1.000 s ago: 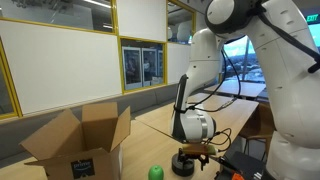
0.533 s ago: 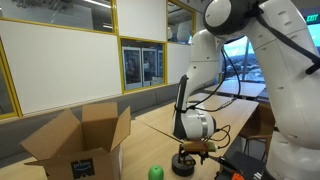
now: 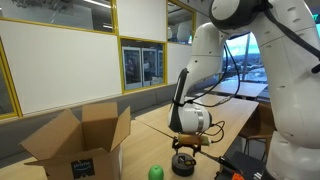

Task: Pick up the objects from the table and put them in the box.

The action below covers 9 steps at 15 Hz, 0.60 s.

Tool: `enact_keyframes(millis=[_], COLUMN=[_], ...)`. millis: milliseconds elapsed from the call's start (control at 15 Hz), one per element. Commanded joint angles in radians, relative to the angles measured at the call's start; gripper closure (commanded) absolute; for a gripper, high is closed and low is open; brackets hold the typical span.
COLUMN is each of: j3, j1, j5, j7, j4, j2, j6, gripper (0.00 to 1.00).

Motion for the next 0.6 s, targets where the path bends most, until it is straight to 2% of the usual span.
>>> enact_keyframes(millis=[0, 533], j3=[0.095, 0.242], j1=[-0.093, -0.248], j5=[0.011, 0.012], j7=[-0.028, -0.088], j4=[0.004, 0.004], j2=[-0.044, -0.015], j6=[-0.018, -0.086], gripper=[0.00, 0.00])
